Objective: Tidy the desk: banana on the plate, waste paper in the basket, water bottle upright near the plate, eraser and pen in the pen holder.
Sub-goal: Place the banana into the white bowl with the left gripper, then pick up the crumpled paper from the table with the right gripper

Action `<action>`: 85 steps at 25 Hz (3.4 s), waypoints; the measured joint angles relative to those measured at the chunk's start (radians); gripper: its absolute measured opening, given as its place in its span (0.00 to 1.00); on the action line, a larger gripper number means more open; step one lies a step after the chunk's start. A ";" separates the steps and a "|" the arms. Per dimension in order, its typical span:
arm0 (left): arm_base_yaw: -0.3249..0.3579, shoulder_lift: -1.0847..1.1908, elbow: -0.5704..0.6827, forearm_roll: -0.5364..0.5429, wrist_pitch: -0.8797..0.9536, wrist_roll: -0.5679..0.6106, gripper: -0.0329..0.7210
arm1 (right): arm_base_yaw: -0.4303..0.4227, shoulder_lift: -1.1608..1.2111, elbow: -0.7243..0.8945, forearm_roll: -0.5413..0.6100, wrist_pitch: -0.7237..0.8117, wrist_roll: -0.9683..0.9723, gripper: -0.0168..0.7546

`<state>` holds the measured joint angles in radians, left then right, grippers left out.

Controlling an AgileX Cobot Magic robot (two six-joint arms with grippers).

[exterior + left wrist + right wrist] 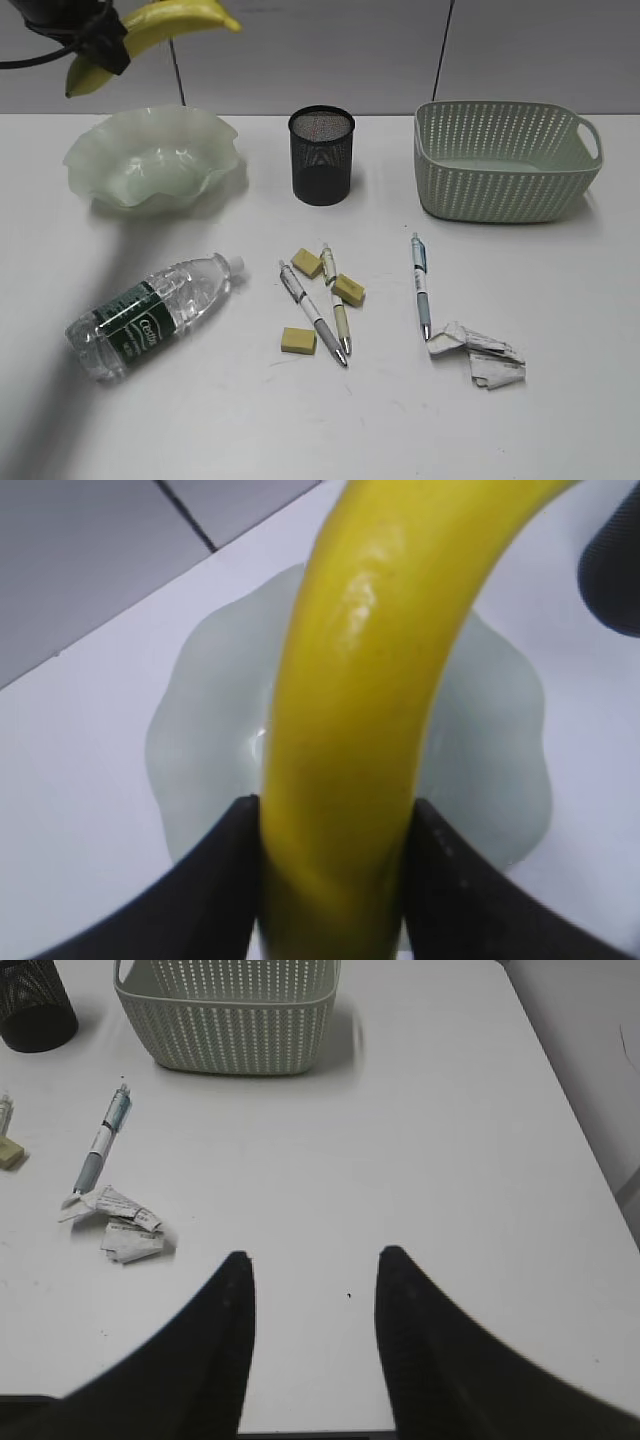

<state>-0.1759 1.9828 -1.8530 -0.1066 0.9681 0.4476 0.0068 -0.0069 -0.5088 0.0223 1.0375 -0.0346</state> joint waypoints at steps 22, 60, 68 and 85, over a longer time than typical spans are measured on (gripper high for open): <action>0.032 0.208 0.000 0.132 0.008 -0.199 0.63 | 0.000 0.000 0.000 0.000 0.000 0.000 0.45; 0.032 -1.211 0.633 0.048 0.251 -0.364 0.56 | 0.000 0.000 0.000 0.003 0.000 0.000 0.45; 0.032 -1.618 1.078 0.048 0.240 -0.375 0.55 | 0.000 0.000 0.000 0.029 0.000 0.000 0.45; 0.031 -1.988 1.314 0.050 0.095 -0.382 0.55 | 0.000 0.139 -0.043 0.138 -0.049 -0.192 0.45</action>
<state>-0.1444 -0.0050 -0.5387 -0.0564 1.0636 0.0653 0.0068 0.1325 -0.5522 0.1607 0.9888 -0.2263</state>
